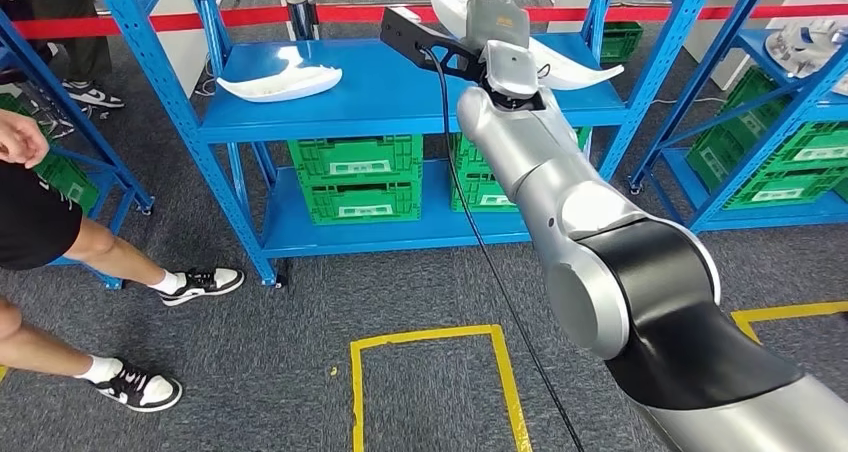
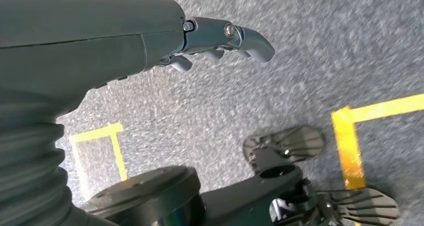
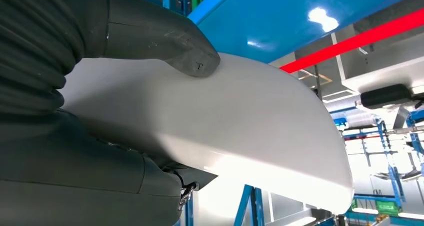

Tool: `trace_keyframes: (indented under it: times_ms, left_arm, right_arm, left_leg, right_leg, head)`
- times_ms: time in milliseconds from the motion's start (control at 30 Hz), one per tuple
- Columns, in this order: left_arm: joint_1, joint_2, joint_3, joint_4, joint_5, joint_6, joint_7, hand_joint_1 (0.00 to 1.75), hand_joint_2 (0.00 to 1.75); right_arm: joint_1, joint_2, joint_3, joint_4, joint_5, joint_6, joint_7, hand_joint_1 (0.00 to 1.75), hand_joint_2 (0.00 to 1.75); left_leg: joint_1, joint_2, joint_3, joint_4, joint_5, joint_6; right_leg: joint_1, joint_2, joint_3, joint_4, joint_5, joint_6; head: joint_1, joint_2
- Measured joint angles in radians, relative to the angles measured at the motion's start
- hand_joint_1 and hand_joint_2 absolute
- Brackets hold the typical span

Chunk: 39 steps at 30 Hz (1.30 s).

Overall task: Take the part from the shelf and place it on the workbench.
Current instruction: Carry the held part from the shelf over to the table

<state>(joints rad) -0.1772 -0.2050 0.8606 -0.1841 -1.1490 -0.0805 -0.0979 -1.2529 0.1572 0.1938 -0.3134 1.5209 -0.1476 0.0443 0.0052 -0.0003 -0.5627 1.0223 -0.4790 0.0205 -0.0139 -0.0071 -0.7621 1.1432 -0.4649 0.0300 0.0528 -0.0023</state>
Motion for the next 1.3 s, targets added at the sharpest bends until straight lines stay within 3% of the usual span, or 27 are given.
trace_keyframes:
  times_ms: [33, 67, 100, 133, 200, 267, 333, 400, 433, 500, 533, 567, 600, 633, 700, 767, 800, 833, 900, 967, 1067, 1100, 1133, 1167, 1233, 1300]
  left_arm:
    - [0.0, 0.0, 0.0, 0.0, 0.0, 0.0, 0.0, 0.0, 1.75]
    - [0.001, 0.0, 0.0, 0.0, 0.0, 0.0, 0.0, 0.0, 1.75]
    - [0.001, 0.0, 0.0, 0.0, 0.0, 0.0, 0.0, 0.0, 1.75]
    - [0.002, 0.0, 0.0, 0.0, 0.0, 0.0, 0.0, 0.0, 1.75]
    - [0.001, 0.0, 0.0, 0.0, 0.0, 0.0, 0.0, 0.0, 1.75]
    - [0.001, -0.001, 0.0, 0.0, 0.0, 0.0, 0.0, 0.0, 1.75]
    - [0.001, -0.003, 0.0, 0.0, 0.0, 0.0, -0.001, 0.0, 1.75]
    - [0.003, -0.003, 0.0, 0.0, 0.0, 0.0, -0.002, 0.0, 1.75]
    - [0.004, -0.003, 0.0, 0.0, 0.0, 0.0, -0.002, 0.0, 1.75]
    - [0.004, -0.002, 0.0, 0.0, 0.0, 0.0, -0.003, 0.0, 1.75]
    - [0.004, -0.001, 0.0, 0.0, 0.0, 0.0, -0.003, 0.0, 1.75]
    - [0.004, -0.001, 0.0, 0.0, 0.0, 0.0, -0.003, 0.0, 1.75]
    - [0.003, 0.0, 0.0, 0.0, 0.0, 0.0, -0.003, 0.0, 1.75]
    - [0.003, 0.0, 0.0, 0.0, 0.0, 0.0, -0.003, 0.0, 1.75]
    - [0.002, 0.001, 0.0, -0.001, 0.0, 0.0, -0.003, 0.0, 1.75]
    - [0.0, 0.002, 0.0, -0.002, 0.0, 0.0, -0.004, 0.0, 1.75]
    - [-0.001, 0.002, 0.0, -0.002, 0.0, 0.0, -0.004, 0.0, 1.75]
    - [-0.001, 0.002, 0.0, -0.002, 0.0, 0.0, -0.004, 0.0, 1.75]
    - [-0.001, 0.002, 0.0, -0.002, 0.0, 0.0, -0.002, 0.0, 1.75]
    - [-0.001, 0.001, 0.0, -0.002, 0.0, 0.0, 0.0, 0.0, 1.75]
    - [0.0, 0.0, 0.0, -0.003, 0.001, 0.0, 0.0, 0.0, 1.75]
    - [0.001, 0.0, 0.0, -0.003, 0.002, 0.0, -0.001, 0.0, 1.75]
    - [0.002, 0.0, 0.0, -0.003, 0.004, 0.0, -0.003, 0.0, 1.75]
    - [0.003, 0.0, 0.0, -0.003, 0.007, 0.0, -0.005, 0.0, 1.75]
    - [0.004, 0.0, 0.0, -0.002, 0.012, 0.0, -0.009, 0.0, 1.75]
    - [0.005, 0.0, 0.0, -0.003, 0.018, 0.0, -0.013, 0.0, 1.75]
  right_arm:
    - [0.001, -0.001, 0.0, 0.0, 0.0, 0.0, 0.0, 1.57, 1.75]
    - [0.002, -0.001, 0.0, 0.0, 0.0, 0.0, -0.001, 1.57, 1.75]
    - [0.005, -0.002, 0.0, 0.001, 0.0, 0.0, -0.002, 1.57, 1.75]
    - [0.007, -0.002, 0.0, 0.001, 0.0, 0.0, -0.003, 1.57, 1.75]
    - [0.007, -0.001, 0.0, 0.001, 0.0, 0.0, -0.005, 1.57, 1.75]
    - [0.004, 0.0, 0.0, 0.0, 0.0, -0.001, -0.006, 1.57, 1.75]
    - [0.002, 0.001, 0.0, -0.002, 0.0, -0.002, -0.006, 1.57, 1.75]
    - [0.001, 0.002, 0.0, -0.002, 0.0, -0.002, -0.006, 1.57, 1.75]
    - [0.0, 0.003, 0.0, -0.002, 0.0, -0.002, -0.006, 1.57, 1.75]
    - [0.0, 0.005, 0.0, -0.002, 0.001, -0.002, -0.006, 1.57, 1.75]
    - [0.0, 0.005, 0.0, -0.002, 0.001, -0.002, -0.006, 1.57, 1.75]
    - [0.002, 0.005, 0.0, -0.002, 0.001, -0.002, -0.005, 1.57, 1.75]
    - [0.005, 0.005, 0.0, -0.002, 0.001, -0.002, -0.006, 1.57, 1.75]
    - [0.007, 0.005, 0.0, -0.002, 0.0, -0.002, -0.006, 1.57, 1.75]
    - [0.01, 0.005, 0.0, -0.002, -0.005, -0.004, -0.017, 1.57, 1.75]
    - [0.01, 0.006, 0.0, -0.004, -0.018, -0.014, -0.049, 1.57, 1.75]
    - [0.011, 0.007, 0.0, -0.006, -0.027, -0.021, -0.076, 1.57, 1.75]
    - [0.012, 0.011, 0.0, -0.007, -0.035, -0.028, -0.106, 1.57, 1.75]
    - [0.02, 0.021, 0.0, -0.008, -0.054, -0.041, -0.174, 1.57, 1.75]
    - [0.034, 0.036, 0.0, -0.01, -0.077, -0.049, -0.243, 1.57, 1.75]
    - [0.074, 0.073, 0.0, -0.018, -0.124, -0.05, -0.364, 1.57, 1.75]
    - [0.096, 0.088, 0.0, -0.025, -0.144, -0.046, -0.412, 1.57, 1.75]
    - [0.124, 0.103, 0.003, -0.036, -0.169, -0.04, -0.457, 1.57, 1.75]
    - [0.155, 0.118, 0.01, -0.053, -0.2, -0.032, -0.497, 1.57, 1.75]
    - [0.228, 0.141, 0.046, -0.116, -0.287, -0.004, -0.552, 1.57, 1.75]
    - [0.312, 0.153, 0.117, -0.214, -0.409, 0.038, -0.566, 1.57, 1.75]
  left_leg:
    - [0.0, 0.0, -0.017, 0.001, 0.013, 0.002]
    - [-0.001, 0.0, -0.035, 0.002, 0.026, 0.003]
    - [-0.002, 0.0, -0.052, 0.004, 0.039, 0.002]
    - [-0.002, 0.0, -0.07, 0.006, 0.051, 0.001]
    - [-0.003, 0.0, -0.099, 0.009, 0.075, -0.002]
    - [-0.005, -0.001, -0.116, 0.009, 0.095, -0.01]
    - [-0.004, -0.001, -0.12, 0.004, 0.113, -0.023]
    - [-0.003, -0.001, -0.124, 0.0, 0.12, -0.036]
    - [-0.002, -0.002, -0.133, 0.012, 0.101, -0.041]
    - [0.0, -0.003, -0.161, 0.098, 0.011, -0.05]
    - [0.002, -0.003, -0.176, 0.164, -0.039, -0.054]
    - [0.003, -0.003, -0.186, 0.229, -0.071, -0.058]
    - [0.004, -0.003, -0.186, 0.275, -0.078, -0.061]
    - [0.005, -0.003, -0.173, 0.292, -0.064, -0.063]
    - [0.007, -0.002, -0.096, 0.223, -0.018, -0.064]
    - [0.004, -0.003, 0.006, 0.087, -0.033, -0.058]
    - [0.002, -0.003, 0.036, 0.038, -0.053, -0.051]
    - [-0.002, -0.003, 0.047, 0.012, -0.067, -0.043]
    - [-0.003, -0.001, 0.041, 0.001, -0.059, -0.022]
    - [0.0, 0.002, 0.036, -0.003, -0.04, -0.006]
    - [0.001, 0.006, 0.014, -0.003, -0.018, -0.001]
    - [0.001, 0.006, 0.007, -0.002, -0.013, -0.002]
    - [0.002, 0.006, 0.002, -0.001, -0.01, -0.003]
    - [0.002, 0.005, -0.001, 0.0, -0.007, -0.005]
    - [0.001, 0.005, -0.004, 0.003, -0.005, -0.01]
    - [-0.001, 0.004, -0.007, 0.004, -0.004, -0.018]
  right_leg:
    - [0.0, 0.0, -0.017, 0.07, -0.046, 0.002]
    - [0.0, 0.001, -0.026, 0.132, -0.07, 0.003]
    - [0.001, 0.001, -0.022, 0.169, -0.07, 0.002]
    - [0.001, 0.002, -0.002, 0.173, -0.053, -0.001]
    - [0.006, 0.003, 0.092, 0.081, -0.018, -0.013]
    - [0.015, 0.004, 0.195, -0.058, -0.037, -0.028]
    - [0.022, 0.005, 0.231, -0.123, -0.057, -0.038]
    - [0.019, 0.002, 0.222, -0.133, -0.035, -0.048]
    - [0.016, 0.0, 0.215, -0.138, -0.021, -0.055]
    - [0.011, -0.002, 0.191, -0.145, 0.007, -0.064]
    - [0.01, -0.002, 0.174, -0.145, 0.021, -0.066]
    - [0.01, -0.002, 0.157, -0.144, 0.034, -0.065]
    - [0.01, -0.002, 0.14, -0.142, 0.046, -0.064]
    - [0.009, -0.002, 0.122, -0.14, 0.059, -0.061]
    - [0.007, -0.002, 0.088, -0.133, 0.08, -0.054]
    - [0.008, -0.002, 0.063, -0.124, 0.097, -0.043]
    - [0.009, -0.003, 0.057, -0.121, 0.104, -0.037]
    - [0.008, -0.003, 0.054, -0.121, 0.111, -0.031]
    - [0.006, -0.004, 0.054, -0.125, 0.122, -0.018]
    - [0.003, -0.001, 0.037, -0.087, 0.089, -0.007]
    - [0.001, 0.001, -0.032, 0.107, -0.029, 0.005]
    - [0.0, 0.001, -0.043, 0.155, -0.05, 0.007]
    - [0.0, 0.001, -0.034, 0.165, -0.053, 0.006]
    - [-0.001, 0.001, -0.003, 0.132, -0.04, 0.004]
    - [0.001, 0.001, 0.094, -0.01, -0.003, -0.007]
    - [0.006, 0.002, 0.151, -0.109, 0.014, -0.018]
  head:
    - [0.0, 0.0]
    - [0.0, 0.0]
    - [0.0, 0.0]
    - [0.0, 0.0]
    - [0.0, 0.0]
    - [0.0, 0.0]
    - [0.001, 0.0]
    - [0.002, 0.0]
    - [0.001, 0.0]
    - [-0.002, 0.0]
    - [-0.004, 0.0]
    - [-0.004, 0.0]
    - [-0.004, 0.0]
    - [-0.004, 0.0]
    - [-0.004, 0.0]
    - [-0.003, 0.0]
    - [-0.003, 0.0]
    - [-0.003, 0.0]
    - [-0.005, 0.0]
    - [-0.005, 0.0]
    - [-0.004, 0.0]
    - [-0.004, 0.0]
    - [-0.004, 0.0]
    - [-0.004, 0.0]
    - [-0.004, 0.0]
    - [-0.005, 0.0]
